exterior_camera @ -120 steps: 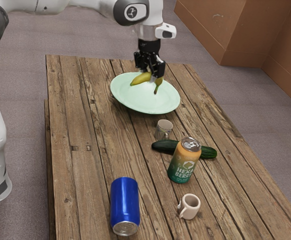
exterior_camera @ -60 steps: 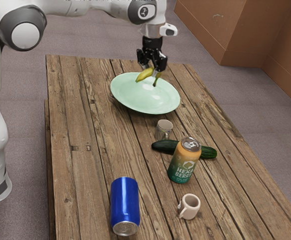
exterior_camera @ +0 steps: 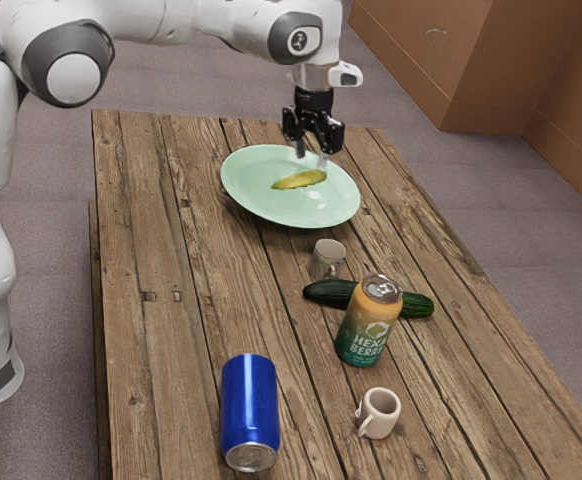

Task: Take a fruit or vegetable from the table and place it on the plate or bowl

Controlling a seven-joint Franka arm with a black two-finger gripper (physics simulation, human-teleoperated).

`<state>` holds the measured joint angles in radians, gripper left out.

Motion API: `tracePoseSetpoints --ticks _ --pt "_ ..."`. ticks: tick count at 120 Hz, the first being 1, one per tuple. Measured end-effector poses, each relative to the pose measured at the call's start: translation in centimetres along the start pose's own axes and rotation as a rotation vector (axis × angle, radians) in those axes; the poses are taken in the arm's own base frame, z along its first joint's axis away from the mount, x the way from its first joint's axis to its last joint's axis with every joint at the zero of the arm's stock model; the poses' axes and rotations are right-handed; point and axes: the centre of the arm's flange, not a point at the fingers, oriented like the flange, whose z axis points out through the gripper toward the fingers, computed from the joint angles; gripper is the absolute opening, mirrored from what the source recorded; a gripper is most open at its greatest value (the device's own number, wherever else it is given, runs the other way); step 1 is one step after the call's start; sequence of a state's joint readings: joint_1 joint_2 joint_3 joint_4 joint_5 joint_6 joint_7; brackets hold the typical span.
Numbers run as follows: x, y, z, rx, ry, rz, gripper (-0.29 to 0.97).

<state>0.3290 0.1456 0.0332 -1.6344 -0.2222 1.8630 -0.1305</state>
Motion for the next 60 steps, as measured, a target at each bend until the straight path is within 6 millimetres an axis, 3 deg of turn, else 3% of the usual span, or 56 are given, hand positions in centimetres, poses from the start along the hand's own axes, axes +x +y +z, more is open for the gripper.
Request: tracePoseSetpoints --ticks 21,31,44,60 --pt "0.5 0.0 -0.1 -0.020 0.030 0.002 0.58" --pt "-0.4 -1.8 -3.2 -0.026 0.042 -0.009 0.62" --pt "-3.5 -3.6 -9.0 -0.053 0.038 0.009 0.65" --pt "-4.4 -5.4 -10.3 -0.241 -0.016 0.073 0.67"
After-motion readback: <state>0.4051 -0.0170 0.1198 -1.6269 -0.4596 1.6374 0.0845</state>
